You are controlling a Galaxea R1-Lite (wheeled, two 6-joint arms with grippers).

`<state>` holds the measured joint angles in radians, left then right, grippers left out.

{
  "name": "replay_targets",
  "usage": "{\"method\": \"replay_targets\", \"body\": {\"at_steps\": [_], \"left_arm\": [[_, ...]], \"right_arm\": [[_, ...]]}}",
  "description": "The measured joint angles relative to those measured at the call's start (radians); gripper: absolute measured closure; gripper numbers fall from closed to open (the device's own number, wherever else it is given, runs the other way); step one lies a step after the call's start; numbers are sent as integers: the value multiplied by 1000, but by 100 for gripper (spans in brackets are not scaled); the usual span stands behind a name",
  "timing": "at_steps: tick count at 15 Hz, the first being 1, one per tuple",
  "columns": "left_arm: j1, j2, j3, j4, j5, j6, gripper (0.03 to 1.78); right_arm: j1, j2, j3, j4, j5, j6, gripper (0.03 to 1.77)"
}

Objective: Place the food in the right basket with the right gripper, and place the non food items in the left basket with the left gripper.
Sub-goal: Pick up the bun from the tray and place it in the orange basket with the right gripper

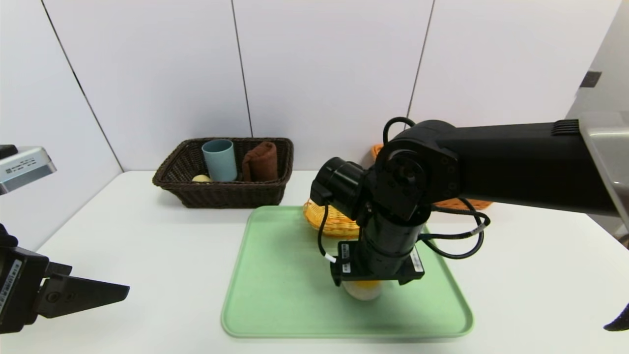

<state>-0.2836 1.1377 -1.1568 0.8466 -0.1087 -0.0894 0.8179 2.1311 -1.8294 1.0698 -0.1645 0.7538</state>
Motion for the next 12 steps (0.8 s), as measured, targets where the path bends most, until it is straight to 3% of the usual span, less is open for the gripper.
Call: {"method": "replay_targets", "body": {"at_steps": [12], "left_arm": [[-12,1,-2,0,-1,0,12]], "right_arm": [[-4,63,-65,-7,-2,-3,9]]}}
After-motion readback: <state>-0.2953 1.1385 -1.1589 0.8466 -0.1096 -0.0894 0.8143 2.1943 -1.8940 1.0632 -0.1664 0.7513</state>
